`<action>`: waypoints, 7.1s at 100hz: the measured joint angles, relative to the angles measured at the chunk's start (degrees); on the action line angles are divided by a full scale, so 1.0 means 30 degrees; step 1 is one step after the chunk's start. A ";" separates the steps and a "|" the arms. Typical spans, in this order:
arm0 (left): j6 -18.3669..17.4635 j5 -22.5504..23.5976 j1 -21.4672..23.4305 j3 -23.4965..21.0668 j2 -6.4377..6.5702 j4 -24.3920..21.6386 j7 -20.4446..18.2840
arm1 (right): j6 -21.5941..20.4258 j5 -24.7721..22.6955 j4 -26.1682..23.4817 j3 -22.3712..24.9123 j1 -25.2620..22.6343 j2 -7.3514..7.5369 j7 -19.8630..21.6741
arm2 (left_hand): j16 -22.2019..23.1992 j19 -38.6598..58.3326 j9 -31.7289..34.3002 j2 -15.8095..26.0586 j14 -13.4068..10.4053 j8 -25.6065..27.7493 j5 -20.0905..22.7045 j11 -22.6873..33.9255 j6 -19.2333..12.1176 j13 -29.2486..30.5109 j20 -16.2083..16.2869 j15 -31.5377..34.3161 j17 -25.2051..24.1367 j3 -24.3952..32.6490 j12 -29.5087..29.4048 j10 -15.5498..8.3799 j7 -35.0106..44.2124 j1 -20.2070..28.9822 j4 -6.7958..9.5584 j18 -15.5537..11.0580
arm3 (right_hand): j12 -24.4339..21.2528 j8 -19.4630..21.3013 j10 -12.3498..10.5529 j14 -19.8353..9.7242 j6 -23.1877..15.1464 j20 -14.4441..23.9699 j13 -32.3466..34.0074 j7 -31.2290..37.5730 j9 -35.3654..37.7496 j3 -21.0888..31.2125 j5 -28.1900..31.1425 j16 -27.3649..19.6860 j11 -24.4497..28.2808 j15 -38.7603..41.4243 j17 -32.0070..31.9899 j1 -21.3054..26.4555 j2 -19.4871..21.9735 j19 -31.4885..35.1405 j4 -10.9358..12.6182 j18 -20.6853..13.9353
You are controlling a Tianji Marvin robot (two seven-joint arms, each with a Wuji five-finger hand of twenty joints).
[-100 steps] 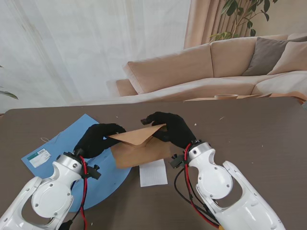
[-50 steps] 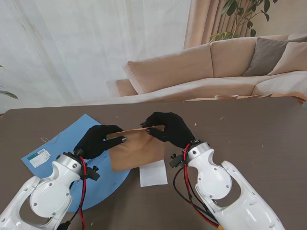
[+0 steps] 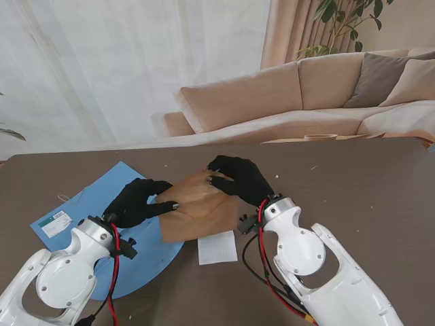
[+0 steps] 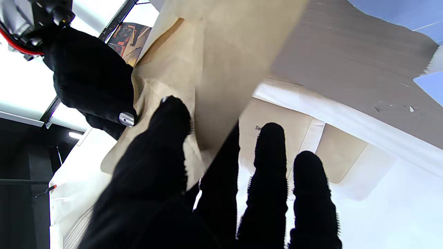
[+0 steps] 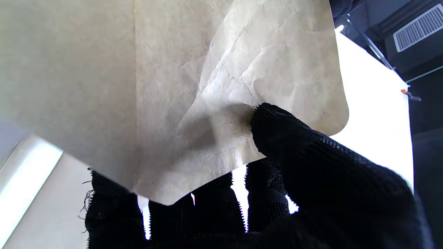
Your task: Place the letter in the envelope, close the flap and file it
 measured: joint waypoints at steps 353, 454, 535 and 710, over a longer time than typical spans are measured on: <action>0.0918 -0.2930 0.0230 -0.2004 -0.0403 -0.0397 0.0715 | 0.1494 -1.4004 0.8758 -0.6736 0.3478 0.1382 -0.3033 | 0.1673 0.3577 0.2014 0.1286 0.0899 0.4439 0.0387 0.6312 0.2729 0.3102 0.0773 0.4784 0.2408 0.1302 -0.0411 0.1468 0.2322 0.1267 -0.0055 0.0752 | -0.3423 -0.5569 -0.2166 -0.1729 0.0242 -0.1231 -0.5188 -0.0491 -0.6272 0.1339 0.0271 -0.2896 -0.4085 -0.6885 -0.3762 -0.2391 0.0559 -0.5347 0.0263 -0.1960; 0.2936 -0.2510 -0.0674 -0.0922 -0.0496 -0.0506 0.1371 | -0.1368 -1.4749 -0.2787 0.1104 -0.5334 0.2153 0.1088 | 0.1673 0.3577 0.2014 0.1287 0.0902 0.4438 0.0387 0.6312 0.2730 0.3102 0.0773 0.4784 0.2367 0.1302 -0.0411 0.1470 0.2322 0.1267 -0.0055 0.0753 | 0.1771 0.3188 -0.0855 -0.1748 0.1252 -0.0039 -0.1775 0.0447 -0.4179 -0.2477 -0.1422 0.0309 0.2098 0.0376 0.0238 -0.0935 0.3936 0.0026 0.0279 -0.1744; 0.4689 -0.3524 -0.1277 0.0092 -0.0576 -0.0419 0.1004 | -0.1937 -1.1784 -0.0490 -0.1091 -0.1649 0.0568 -0.6410 | 0.1688 0.3579 0.1998 0.1295 0.0904 0.4685 0.0254 0.6312 0.2741 0.3102 0.0773 0.4812 0.2298 0.0940 -0.0411 0.1471 0.2322 0.1357 -0.0055 0.0753 | 0.1534 0.2180 -0.0550 -0.1449 0.0846 0.0676 -0.1443 0.0078 -0.4173 -0.4945 -0.1402 0.0714 0.2079 0.1118 0.0436 0.0265 0.4148 0.1158 -0.0225 -0.1384; 0.4653 -0.4765 -0.0723 -0.0581 -0.0224 -0.1657 -0.1132 | 0.3036 -1.9684 0.3843 -0.4498 0.2380 0.0978 -1.4693 | 0.2178 0.3580 0.1980 0.1301 0.0909 0.4901 0.0148 0.6565 0.2858 0.3102 0.1017 0.5204 0.2282 0.0402 -0.0411 0.1530 0.2322 0.1616 -0.0055 0.0754 | 0.6334 -0.0058 -0.3167 -0.1523 -0.4327 0.5203 -0.1850 -0.1088 -0.2944 -0.2754 0.0062 0.3973 0.5425 0.6972 0.2158 -0.2812 0.2389 0.5495 -0.2772 -0.3376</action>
